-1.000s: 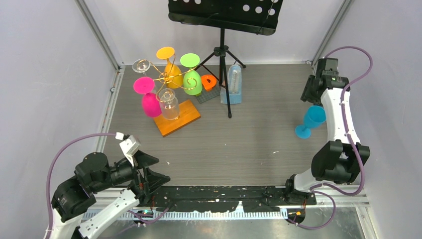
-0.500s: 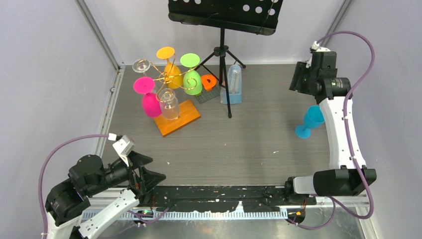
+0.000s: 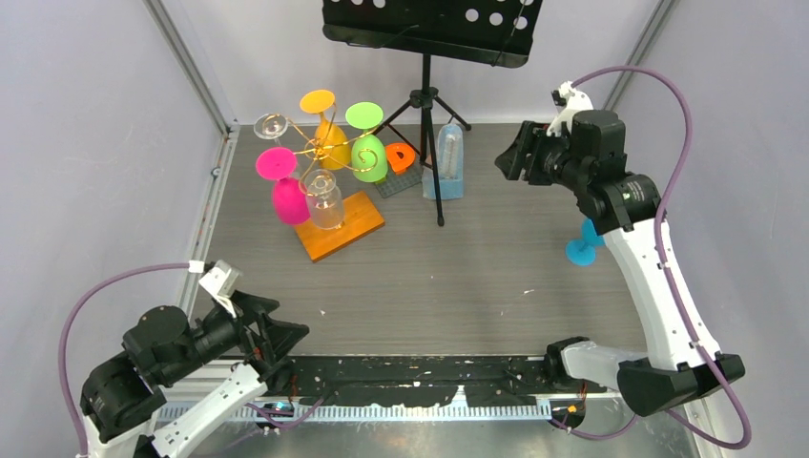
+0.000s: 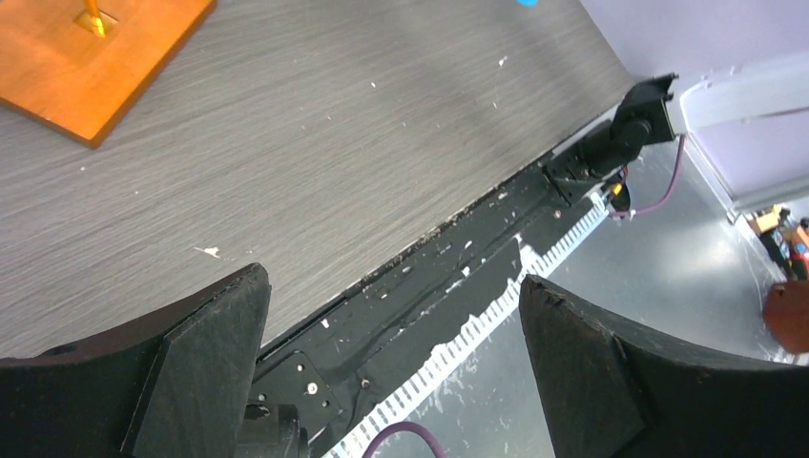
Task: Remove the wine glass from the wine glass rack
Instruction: Move the wine rack to the center of the board.
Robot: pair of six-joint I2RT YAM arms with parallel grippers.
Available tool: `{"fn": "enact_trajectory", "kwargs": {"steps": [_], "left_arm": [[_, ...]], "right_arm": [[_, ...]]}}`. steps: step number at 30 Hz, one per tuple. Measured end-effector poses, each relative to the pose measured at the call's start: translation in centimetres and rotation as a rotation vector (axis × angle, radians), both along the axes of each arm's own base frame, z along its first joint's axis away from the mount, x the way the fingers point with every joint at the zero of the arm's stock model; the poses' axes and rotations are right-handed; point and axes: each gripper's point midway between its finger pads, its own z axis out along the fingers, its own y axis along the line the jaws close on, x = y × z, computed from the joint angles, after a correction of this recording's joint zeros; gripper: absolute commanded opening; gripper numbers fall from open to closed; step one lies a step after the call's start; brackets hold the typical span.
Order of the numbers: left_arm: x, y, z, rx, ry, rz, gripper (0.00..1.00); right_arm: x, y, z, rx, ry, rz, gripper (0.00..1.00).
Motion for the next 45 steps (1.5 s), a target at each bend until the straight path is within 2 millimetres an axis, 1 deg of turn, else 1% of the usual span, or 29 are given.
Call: {"fn": "enact_trajectory", "kwargs": {"steps": [6, 9, 13, 16, 20, 24, 28, 35, 41, 45], "left_arm": [[0.4, 1.4, 0.9, -0.038, -0.036, 0.089, 1.00], [0.8, 2.0, 1.4, -0.050, -0.045, 0.132, 1.00], [1.2, 2.5, 1.5, -0.051, -0.051, 0.174, 1.00], [1.4, 2.7, 1.5, -0.053, -0.049, 0.193, 0.99], [1.5, 2.8, 1.6, -0.063, -0.046, 0.205, 1.00], [1.3, 3.1, 1.7, -0.076, -0.053, 0.213, 1.00], [1.1, 3.6, 1.7, -0.074, -0.056, 0.226, 1.00], [0.9, 4.2, 2.0, -0.075, -0.063, 0.244, 1.00], [0.7, 4.7, 2.3, -0.076, -0.067, 0.257, 1.00], [0.7, 5.0, 2.4, -0.076, -0.071, 0.268, 1.00]], "right_arm": [[-1.6, 4.6, 1.7, 0.169, -0.037, 0.104, 0.64], [-2.5, 7.4, 2.7, 0.259, -0.055, 0.157, 0.62], [-3.2, 10.4, 3.0, 0.383, -0.048, 0.198, 0.61], [-3.5, 12.1, 2.7, 0.455, -0.019, 0.209, 0.60], [-3.4, 14.5, 3.2, 0.536, 0.000, 0.214, 0.59], [-3.1, 16.4, 3.4, 0.607, 0.011, 0.206, 0.59], [-2.3, 18.2, 2.7, 0.661, 0.043, 0.186, 0.60], [-0.8, 21.3, 0.4, 0.708, 0.110, 0.140, 0.60], [0.3, 23.1, -0.8, 0.747, 0.137, 0.117, 0.60], [1.0, 24.0, -2.0, 0.756, 0.163, 0.105, 0.59]]}}
